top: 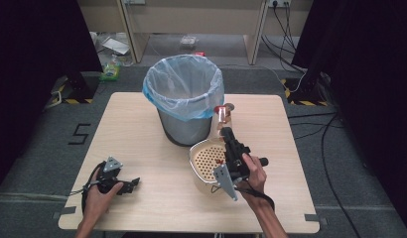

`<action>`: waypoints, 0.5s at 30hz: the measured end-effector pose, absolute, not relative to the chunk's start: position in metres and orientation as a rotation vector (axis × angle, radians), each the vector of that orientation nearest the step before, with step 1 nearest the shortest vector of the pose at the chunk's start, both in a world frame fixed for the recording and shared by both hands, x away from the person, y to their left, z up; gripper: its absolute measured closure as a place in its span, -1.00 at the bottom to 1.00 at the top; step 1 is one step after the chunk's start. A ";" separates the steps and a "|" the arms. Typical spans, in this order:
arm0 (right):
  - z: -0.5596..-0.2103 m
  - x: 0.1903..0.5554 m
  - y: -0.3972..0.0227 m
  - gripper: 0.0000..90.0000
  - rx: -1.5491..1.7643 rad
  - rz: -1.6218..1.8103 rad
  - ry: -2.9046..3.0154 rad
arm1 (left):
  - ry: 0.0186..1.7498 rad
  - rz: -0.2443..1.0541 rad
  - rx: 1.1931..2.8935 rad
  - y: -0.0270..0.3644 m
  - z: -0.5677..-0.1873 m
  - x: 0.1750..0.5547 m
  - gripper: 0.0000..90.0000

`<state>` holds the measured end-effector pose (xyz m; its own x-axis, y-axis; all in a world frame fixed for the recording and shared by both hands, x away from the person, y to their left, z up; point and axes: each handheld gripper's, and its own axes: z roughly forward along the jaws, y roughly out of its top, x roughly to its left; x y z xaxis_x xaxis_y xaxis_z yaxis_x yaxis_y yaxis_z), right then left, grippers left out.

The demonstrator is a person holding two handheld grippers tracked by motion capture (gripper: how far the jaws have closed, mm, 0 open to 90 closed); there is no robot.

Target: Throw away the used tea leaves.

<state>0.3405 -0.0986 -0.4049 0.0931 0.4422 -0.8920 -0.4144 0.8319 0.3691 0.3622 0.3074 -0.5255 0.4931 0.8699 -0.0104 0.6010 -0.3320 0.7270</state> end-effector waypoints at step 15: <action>-0.408 0.343 -0.098 0.94 0.062 0.653 1.357 | 1.208 0.500 2.057 0.308 -0.526 0.363 -1.00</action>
<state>0.3433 -0.0983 -0.4076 0.0646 0.4671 -0.8819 -0.3980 0.8224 0.4064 0.3626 0.3077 -0.5256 0.4932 0.8698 -0.0156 0.6039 -0.3294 0.7258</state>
